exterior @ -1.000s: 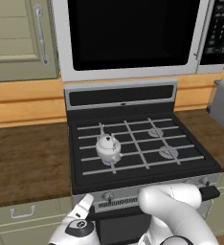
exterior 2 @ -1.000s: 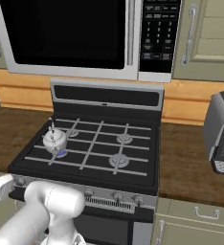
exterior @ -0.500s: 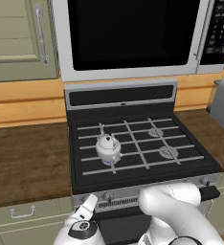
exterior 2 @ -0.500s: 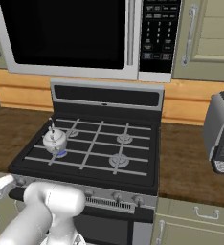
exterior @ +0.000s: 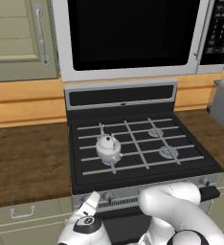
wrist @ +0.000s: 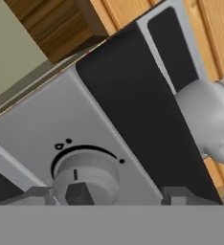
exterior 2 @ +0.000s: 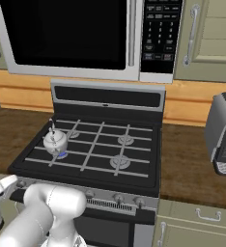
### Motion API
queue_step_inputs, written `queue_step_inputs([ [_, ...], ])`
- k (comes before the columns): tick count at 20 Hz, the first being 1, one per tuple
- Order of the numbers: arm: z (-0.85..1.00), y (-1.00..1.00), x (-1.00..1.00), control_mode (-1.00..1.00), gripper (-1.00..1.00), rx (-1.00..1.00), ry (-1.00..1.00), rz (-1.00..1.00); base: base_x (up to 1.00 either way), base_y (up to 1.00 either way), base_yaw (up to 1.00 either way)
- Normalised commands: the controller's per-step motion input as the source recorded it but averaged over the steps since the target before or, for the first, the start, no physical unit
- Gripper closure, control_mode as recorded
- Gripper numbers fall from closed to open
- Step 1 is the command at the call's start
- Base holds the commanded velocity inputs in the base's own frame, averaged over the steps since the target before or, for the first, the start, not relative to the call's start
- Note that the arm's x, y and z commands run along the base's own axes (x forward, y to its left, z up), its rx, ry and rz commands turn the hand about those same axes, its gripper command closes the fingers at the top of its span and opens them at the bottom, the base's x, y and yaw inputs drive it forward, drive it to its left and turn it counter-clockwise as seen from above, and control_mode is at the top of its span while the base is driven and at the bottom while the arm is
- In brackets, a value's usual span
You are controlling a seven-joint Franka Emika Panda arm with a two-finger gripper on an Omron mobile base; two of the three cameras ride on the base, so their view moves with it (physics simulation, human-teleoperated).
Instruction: Turn off the front left burner of the stove.
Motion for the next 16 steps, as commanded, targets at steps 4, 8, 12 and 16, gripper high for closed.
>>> queue_step_inputs([
  [4, 0.0, 0.04, 0.49, -1.0, 1.0, 0.0, 0.06, 0.0, 0.0, 0.0, 0.0],
  [8, 0.01, 0.02, 0.42, -1.0, 1.0, 0.05, 0.08, 0.0, 0.0, 0.0, 0.0],
  [12, 0.04, -0.06, 0.21, -1.0, 1.0, 0.26, 0.06, -0.08, 0.0, 0.0, 0.0],
  [16, 0.12, -0.22, 0.32, -1.0, 1.0, 0.39, 0.04, -0.14, 0.0, 0.0, 0.0],
])
